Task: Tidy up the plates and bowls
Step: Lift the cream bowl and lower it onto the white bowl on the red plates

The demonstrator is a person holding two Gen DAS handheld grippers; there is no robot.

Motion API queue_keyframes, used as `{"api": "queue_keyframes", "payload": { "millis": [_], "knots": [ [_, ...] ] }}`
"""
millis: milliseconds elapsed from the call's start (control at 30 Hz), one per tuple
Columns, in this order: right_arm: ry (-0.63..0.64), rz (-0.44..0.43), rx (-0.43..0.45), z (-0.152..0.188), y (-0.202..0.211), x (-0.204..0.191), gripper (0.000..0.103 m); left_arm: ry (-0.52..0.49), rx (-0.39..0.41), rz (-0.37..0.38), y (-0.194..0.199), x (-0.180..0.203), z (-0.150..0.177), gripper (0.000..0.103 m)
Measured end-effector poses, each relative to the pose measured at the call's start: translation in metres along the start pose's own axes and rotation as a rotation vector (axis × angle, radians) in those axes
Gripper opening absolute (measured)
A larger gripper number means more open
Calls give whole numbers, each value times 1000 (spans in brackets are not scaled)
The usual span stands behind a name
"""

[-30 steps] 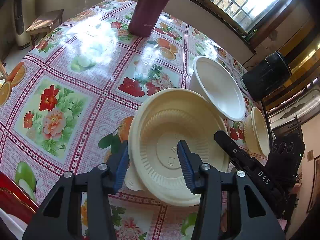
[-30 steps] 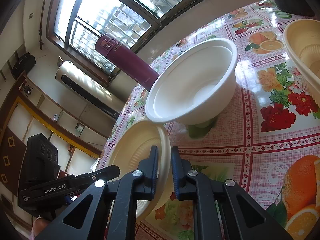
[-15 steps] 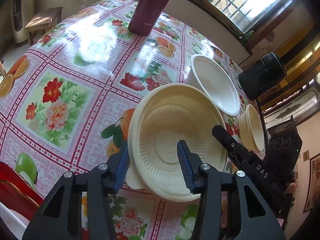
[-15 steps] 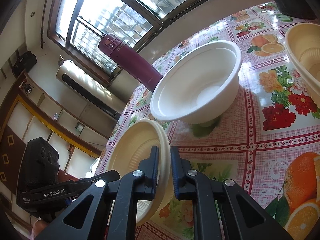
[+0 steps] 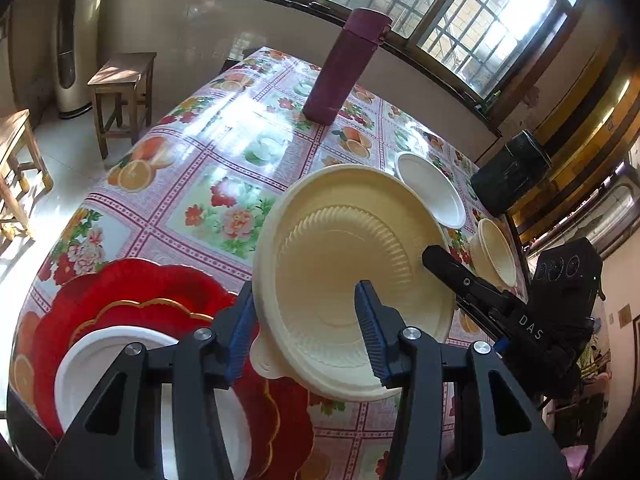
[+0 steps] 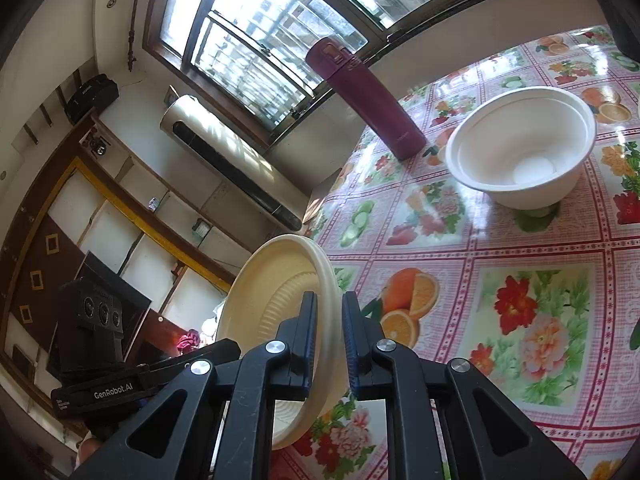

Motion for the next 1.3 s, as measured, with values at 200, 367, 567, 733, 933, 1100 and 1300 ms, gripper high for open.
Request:
{"api": "queue_keyframes", "payload": {
  "millis": [200,367,567,733,933,1100,1300],
  "knots": [
    [98,-23,-80,40,-27,-48,16,14,38,-81,38,-37,20,48],
    [171,-42,-139,71,-40,-78,16,49,39,-131,53,-68,42,48],
    [282,-10,-161,94,-46,-96,16,93,14,-151,52,-87,65,48],
    [350,0,-154,103,-44,-109,17,118,34,-147,59,-89,73,49],
    [387,-26,-186,114,-47,-119,17,123,84,-156,78,-94,77,56],
    [367,-19,-220,115,-52,-116,40,138,58,-134,70,-97,78,72],
    [350,-30,-111,96,-29,-112,60,141,120,-170,86,-97,73,75]
  ]
}}
Point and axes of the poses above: each gripper's, at about its wrist camera, not at the fingertips, and y roughly against the way its jaws point, x to its right, z to its underside, the point moved 4 cm from there along -y, roughly the way its jaws point
